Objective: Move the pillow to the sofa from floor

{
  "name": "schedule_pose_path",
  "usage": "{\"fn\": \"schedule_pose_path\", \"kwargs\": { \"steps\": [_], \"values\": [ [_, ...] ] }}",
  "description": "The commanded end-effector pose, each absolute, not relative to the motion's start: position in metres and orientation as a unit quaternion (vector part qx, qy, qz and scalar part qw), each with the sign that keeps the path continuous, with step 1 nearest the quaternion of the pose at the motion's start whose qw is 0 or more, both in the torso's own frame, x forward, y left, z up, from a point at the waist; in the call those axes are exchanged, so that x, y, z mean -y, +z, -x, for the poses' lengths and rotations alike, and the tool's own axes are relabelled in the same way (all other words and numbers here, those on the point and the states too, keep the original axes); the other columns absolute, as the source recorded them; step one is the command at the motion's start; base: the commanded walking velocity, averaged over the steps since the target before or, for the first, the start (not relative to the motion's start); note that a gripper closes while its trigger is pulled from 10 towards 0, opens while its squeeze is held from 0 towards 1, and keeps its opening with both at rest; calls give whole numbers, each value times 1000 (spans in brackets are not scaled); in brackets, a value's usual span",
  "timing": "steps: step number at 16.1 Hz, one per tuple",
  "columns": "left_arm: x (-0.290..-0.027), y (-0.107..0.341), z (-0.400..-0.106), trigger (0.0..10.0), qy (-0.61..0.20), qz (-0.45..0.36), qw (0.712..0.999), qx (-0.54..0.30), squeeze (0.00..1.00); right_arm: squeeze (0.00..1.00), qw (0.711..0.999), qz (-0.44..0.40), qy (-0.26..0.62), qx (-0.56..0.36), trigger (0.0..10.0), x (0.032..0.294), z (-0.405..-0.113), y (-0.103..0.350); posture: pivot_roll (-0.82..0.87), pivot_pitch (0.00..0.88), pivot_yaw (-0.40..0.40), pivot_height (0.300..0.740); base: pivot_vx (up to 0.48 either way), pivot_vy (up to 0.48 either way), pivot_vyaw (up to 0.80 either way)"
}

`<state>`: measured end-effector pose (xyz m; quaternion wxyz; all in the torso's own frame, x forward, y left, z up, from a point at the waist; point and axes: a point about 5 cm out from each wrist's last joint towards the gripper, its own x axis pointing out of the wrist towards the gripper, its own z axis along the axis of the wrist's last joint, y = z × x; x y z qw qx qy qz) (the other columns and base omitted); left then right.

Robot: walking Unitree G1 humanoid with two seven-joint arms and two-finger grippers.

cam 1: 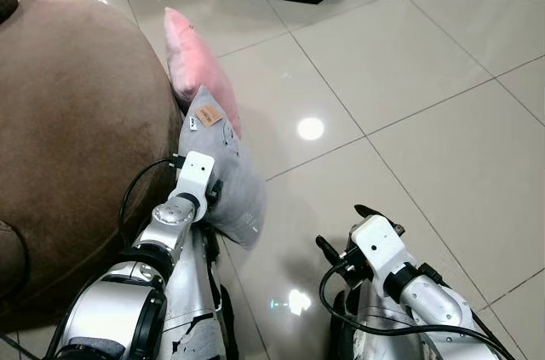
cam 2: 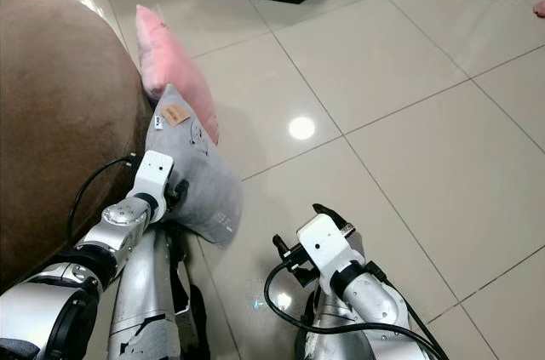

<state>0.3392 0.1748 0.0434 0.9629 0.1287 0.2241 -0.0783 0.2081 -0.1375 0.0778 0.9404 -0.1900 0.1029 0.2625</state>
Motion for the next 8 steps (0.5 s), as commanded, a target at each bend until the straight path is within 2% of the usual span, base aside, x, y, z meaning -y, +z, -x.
{"fn": "schedule_pose_path", "kwargs": {
  "steps": [1, 8],
  "values": [
    [-174, 36, -334, 0, -88, -125, 958, -241, 0, 0, 940, 182, 266, -110, 10000, 140, -204, 74, -144, 283, 47, 511, 0, 0, 0],
    [-171, 37, -335, 0, -98, -117, 959, -237, 0, 0, 941, 182, 265, -108, 10000, 140, -202, 74, -144, 275, 50, 511, 0, 0, 0]
  ]
}}
